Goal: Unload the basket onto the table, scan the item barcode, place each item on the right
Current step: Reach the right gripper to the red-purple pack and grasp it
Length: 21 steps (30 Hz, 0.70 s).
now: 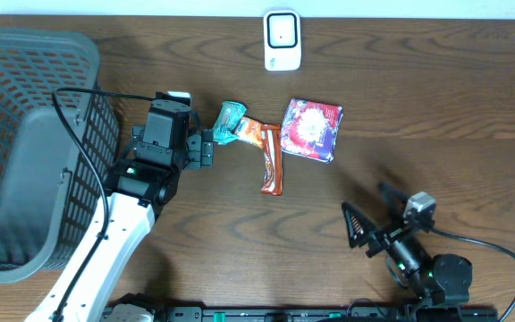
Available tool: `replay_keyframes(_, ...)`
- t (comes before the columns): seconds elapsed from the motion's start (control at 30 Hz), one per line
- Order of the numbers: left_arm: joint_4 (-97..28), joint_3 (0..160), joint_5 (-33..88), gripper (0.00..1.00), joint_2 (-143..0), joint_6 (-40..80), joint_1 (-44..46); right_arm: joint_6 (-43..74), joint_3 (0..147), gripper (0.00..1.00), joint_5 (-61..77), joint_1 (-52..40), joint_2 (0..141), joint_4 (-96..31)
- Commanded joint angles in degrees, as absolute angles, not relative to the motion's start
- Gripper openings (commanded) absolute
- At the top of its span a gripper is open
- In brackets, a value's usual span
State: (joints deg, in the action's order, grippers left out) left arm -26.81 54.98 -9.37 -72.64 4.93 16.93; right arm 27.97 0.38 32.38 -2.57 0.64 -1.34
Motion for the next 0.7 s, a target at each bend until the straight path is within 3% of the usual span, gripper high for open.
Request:
replay_keyframes(0.0, -26.98, 55.07, -9.5, 0.98, -72.66, 5.48, 16.78, 36.38, 0.32, 0.99, 40.99, -2.35, 0.32, 7.31)
replay_keyframes(0.13, -26.98, 55.07, -9.5, 0.98, -72.66, 5.48, 16.78, 36.8, 1.69, 0.99, 40.01, -2.28, 0.64, 23.81)
replay_keyframes(0.27, -26.98, 55.07, -9.5, 0.98, -72.66, 5.48, 16.78, 30.61, 10.15, 0.99, 36.73, -1.98, 4.36, 18.72)
replay_keyframes(0.47, -26.98, 55.07, -9.5, 0.98, -72.66, 5.45, 16.78, 13.61, 31.92, 0.99, 36.77, -1.37, 22.5, -8.43)
replay_keyframes(0.67, -26.98, 55.07, -9.5, 0.98, -72.66, 5.48, 16.78, -0.21, 61.34, 0.99, 38.7, -1.39, 51.09, -42.96)
